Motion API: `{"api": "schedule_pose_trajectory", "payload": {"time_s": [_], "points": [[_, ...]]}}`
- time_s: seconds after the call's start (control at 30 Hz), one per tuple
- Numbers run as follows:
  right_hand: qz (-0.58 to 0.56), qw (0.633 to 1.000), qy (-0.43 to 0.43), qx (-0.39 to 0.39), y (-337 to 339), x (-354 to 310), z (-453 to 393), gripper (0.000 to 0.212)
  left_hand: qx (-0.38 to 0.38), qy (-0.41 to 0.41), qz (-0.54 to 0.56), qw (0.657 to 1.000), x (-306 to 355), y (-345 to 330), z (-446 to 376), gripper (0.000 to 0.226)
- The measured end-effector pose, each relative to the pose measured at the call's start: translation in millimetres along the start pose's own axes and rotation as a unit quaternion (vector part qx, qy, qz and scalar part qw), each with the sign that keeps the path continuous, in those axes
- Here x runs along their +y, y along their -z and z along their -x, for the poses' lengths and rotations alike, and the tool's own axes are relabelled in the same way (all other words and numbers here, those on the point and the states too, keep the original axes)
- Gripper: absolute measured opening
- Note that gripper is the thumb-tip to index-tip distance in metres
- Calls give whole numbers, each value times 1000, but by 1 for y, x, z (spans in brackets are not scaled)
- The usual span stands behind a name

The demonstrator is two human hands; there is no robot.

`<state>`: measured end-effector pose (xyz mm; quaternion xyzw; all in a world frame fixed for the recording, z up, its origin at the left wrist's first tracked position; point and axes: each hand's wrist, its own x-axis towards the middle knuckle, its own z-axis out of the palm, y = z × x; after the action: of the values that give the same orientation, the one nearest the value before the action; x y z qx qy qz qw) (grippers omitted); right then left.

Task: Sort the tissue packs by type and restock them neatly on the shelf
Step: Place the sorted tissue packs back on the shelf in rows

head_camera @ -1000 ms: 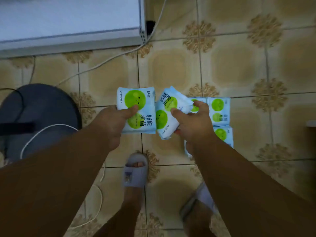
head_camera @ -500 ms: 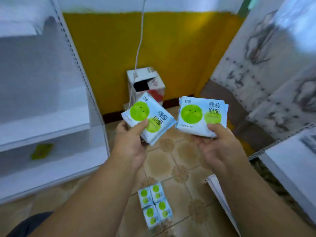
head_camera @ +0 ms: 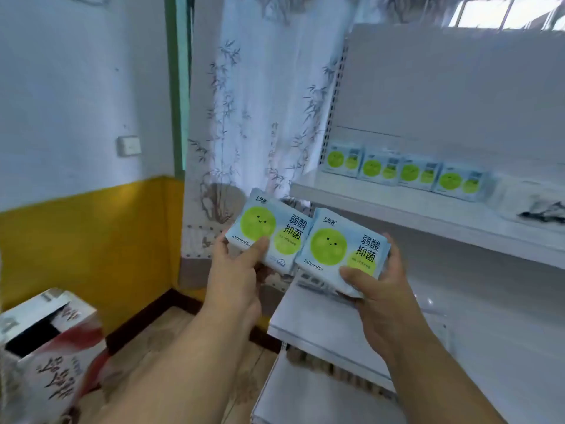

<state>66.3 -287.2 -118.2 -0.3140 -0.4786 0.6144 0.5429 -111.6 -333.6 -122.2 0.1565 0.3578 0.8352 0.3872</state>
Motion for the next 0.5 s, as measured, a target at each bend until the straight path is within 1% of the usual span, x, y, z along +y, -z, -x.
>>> {"api": "schedule_pose_trajectory", "payload": {"time_s": [0.03, 0.07, 0.13, 0.2, 0.27, 0.4, 0.5], "points": [[7, 1000, 17, 13, 20, -16, -8, 82, -26, 12, -1, 1000, -9, -22, 3, 43], [16, 999, 33, 24, 40, -32, -16, 82, -46, 22, 0, 999, -19, -43, 5, 40], [46, 996, 64, 41, 77, -64, -32, 74, -72, 37, 9, 997, -38, -86, 7, 36], [74, 992, 91, 54, 108, -95, -49, 68, -96, 47, 22, 994, -53, -129, 4, 27], [95, 987, 108, 71, 135, -122, -68, 66, -107, 58, 16, 992, -67, -170, 1, 23], [119, 980, 127, 91, 168, -155, -116, 71, -128, 72, -32, 989, -92, -229, -24, 44], [122, 980, 128, 95, 183, -163, -158, 68, -143, 98, -69, 982, -101, -255, -58, 55]]}}
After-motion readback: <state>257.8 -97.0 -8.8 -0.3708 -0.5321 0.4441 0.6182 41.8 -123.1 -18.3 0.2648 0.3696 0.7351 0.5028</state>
